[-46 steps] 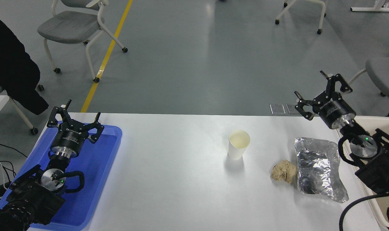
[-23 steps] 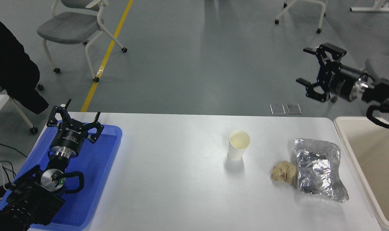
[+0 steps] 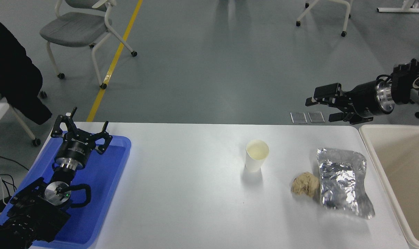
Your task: Pick up paper cup place in dustbin
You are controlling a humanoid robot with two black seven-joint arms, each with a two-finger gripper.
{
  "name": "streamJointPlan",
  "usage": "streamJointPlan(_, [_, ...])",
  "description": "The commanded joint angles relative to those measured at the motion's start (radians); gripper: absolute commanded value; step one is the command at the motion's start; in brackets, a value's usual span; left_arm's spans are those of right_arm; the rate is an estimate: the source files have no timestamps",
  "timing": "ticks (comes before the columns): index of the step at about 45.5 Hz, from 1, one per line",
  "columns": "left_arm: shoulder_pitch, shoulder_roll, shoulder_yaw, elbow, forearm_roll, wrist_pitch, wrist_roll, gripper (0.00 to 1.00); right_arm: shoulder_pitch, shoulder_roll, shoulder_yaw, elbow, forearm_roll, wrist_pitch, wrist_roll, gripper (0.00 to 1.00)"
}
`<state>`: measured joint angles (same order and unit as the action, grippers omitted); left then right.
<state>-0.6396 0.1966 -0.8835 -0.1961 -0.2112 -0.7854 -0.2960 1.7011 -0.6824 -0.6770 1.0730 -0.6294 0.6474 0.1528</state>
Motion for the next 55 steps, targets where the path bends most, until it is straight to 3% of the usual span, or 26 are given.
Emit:
streamJointPlan(1, [0.000,0.000,0.000,-0.002,0.000,0.000,0.000,1.00,0.299,0.081,-0.349,0.189,-0.084,0.006,0.004,1.00])
streamJointPlan(11, [0.000,0.003,0.000,0.001,0.000,0.000,0.000,1.00,0.446,0.135,-0.443,0.327,-0.073,0.115,0.002,1.00])
streamJointPlan(23, [0.000,0.003,0.000,-0.002,0.000,0.000,0.000,1.00,0.630,0.198,-0.556,0.452,0.198,0.138,-0.001,1.00])
streamJointPlan(32, [0.001,0.003,0.000,-0.002,0.001,0.000,0.000,1.00,0.673,0.215,-0.561,0.461,0.273,0.138,-0.005,1.00])
streamJointPlan(55, [0.001,0.003,-0.002,-0.002,0.001,0.000,0.000,1.00,0.624,0.242,-0.544,0.426,0.287,0.138,-0.005,1.00])
